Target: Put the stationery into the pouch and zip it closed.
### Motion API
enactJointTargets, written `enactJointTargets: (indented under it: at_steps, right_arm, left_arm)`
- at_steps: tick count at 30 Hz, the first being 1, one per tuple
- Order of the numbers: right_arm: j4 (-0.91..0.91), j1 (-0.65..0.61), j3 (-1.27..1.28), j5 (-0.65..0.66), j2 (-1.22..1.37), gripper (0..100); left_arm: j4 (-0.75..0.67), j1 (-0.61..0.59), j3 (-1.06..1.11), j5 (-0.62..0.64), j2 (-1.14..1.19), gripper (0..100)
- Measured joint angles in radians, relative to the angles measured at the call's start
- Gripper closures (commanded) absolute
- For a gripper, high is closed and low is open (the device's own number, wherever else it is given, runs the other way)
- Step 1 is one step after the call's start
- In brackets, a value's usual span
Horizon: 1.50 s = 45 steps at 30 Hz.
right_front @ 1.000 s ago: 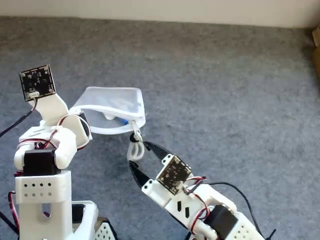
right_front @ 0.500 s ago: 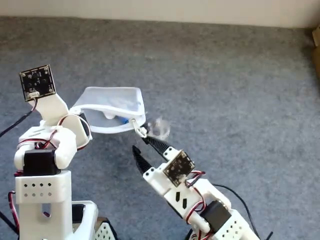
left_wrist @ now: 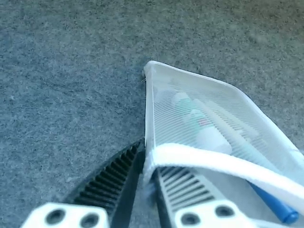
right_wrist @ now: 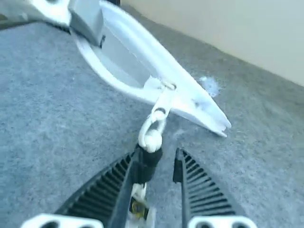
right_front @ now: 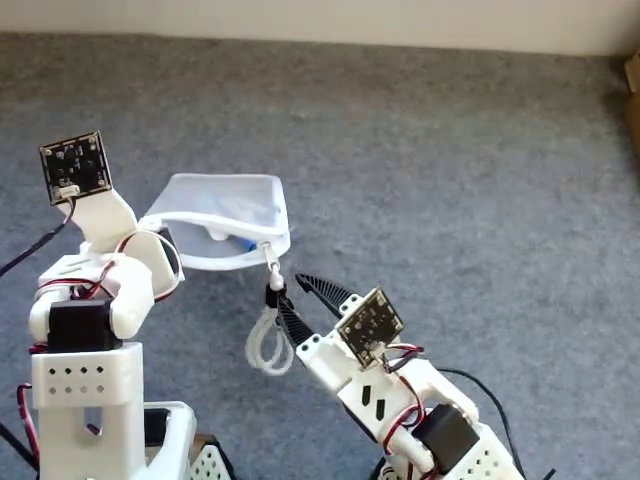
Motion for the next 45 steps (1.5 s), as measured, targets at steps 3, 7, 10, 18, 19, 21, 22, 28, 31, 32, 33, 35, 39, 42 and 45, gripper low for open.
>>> enactJointTargets:
  at_steps: [3,7,10,18,19,21,22,28,31,32,33,35,39,42,45]
  right_arm:
    - [-0.043,0.0,0.0,0.0,0.002,89.6]
    - [-0.089,0.0,0.02,0.0,0.002,89.6]
    - [-0.124,0.0,0.02,0.0,0.002,89.6]
    - [-0.155,0.0,0.02,0.0,0.002,89.6]
    - [-0.161,0.0,0.02,0.0,0.002,89.6]
    - [-0.17,0.0,0.02,0.0,0.002,89.6]
    - [-0.173,0.0,0.02,0.0,0.002,89.6]
    - [-0.176,0.0,0.02,0.0,0.002,89.6]
    - [-0.176,0.0,0.02,0.0,0.002,89.6]
    - [-0.176,0.0,0.02,0.0,0.002,89.6]
    - [-0.176,0.0,0.02,0.0,0.002,89.6]
    - [-0.176,0.0,0.02,0.0,0.002,89.6]
    - [-0.176,0.0,0.02,0.0,0.104,89.6]
    - [-0.176,0.0,-0.006,0.0,0.212,89.6]
    - [-0.176,0.0,-0.043,0.0,0.315,89.6]
  left_arm:
    - [0.0,0.0,0.0,0.0,0.0,99]
    - [0.0,0.0,0.0,0.0,0.0,99]
    - [0.0,0.0,0.0,0.0,0.0,99]
    - [0.0,0.0,0.0,0.0,0.0,99]
    - [0.0,0.0,0.0,0.0,0.0,99]
    - [0.0,0.0,0.0,0.0,0.0,99]
    - [0.0,0.0,0.0,0.0,0.0,99]
    - [0.0,0.0,0.0,0.0,0.0,99]
    - [0.0,0.0,0.0,0.0,0.0,99]
    - [0.0,0.0,0.0,0.0,0.0,99]
    - [0.0,0.0,0.0,0.0,0.0,99]
    - [0.0,0.0,0.0,0.0,0.0,99]
    - [0.0,0.0,0.003,0.0,-0.002,99]
    - [0.0,0.0,0.003,0.0,-0.002,99]
    - [0.0,0.0,0.003,0.0,-0.002,99]
